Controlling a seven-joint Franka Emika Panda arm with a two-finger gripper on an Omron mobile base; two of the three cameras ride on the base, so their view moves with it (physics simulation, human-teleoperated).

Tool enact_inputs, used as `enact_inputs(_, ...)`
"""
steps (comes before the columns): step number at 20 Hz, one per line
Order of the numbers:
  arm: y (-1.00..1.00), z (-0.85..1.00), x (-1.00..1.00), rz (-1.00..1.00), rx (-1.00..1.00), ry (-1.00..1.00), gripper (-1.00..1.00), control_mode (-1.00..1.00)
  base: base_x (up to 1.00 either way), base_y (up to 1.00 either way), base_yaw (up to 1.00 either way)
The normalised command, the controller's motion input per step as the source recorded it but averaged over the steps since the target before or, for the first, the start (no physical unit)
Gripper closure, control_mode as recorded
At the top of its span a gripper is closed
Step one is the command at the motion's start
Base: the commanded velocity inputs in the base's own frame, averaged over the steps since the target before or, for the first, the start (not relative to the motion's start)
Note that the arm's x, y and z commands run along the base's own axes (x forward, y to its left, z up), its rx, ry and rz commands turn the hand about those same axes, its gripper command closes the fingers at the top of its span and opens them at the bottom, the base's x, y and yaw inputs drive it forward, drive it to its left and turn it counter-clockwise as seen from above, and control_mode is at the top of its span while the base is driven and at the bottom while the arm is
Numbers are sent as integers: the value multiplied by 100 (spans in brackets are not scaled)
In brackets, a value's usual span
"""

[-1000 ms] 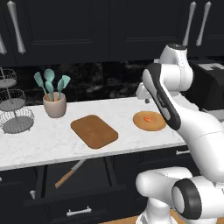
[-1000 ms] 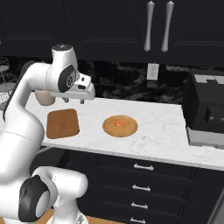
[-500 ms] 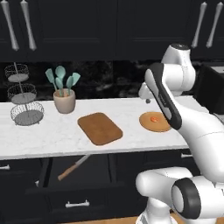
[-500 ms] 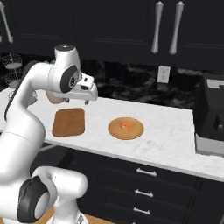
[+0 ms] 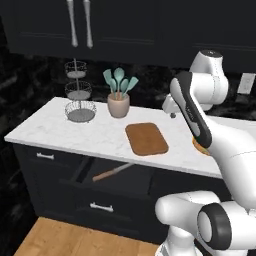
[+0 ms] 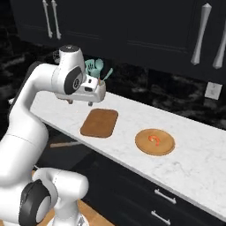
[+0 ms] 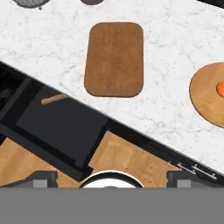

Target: Pick up the knife from the drawer and place it on the cutting board. Then place the meat from the plate to the cutting board.

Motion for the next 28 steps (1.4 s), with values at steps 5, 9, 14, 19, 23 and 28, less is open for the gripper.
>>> enact_inputs(5,0,0,0,0,0,0,-100,100,2,-53,57)
enact_inputs(9,0,0,0,0,0,0,-100,100,0,-55,55)
enact_inputs(14,0,0,0,0,0,0,-100,100,1,-31,38)
enact_inputs(19,0,0,0,0,0,0,-100,-100,0,0,2)
enact_inputs(23,37,-37,8,1,0,0,-100,-100,0,0,0)
enact_inputs(28,76,-99,38,10,10,5,-100,-100,0,0,0)
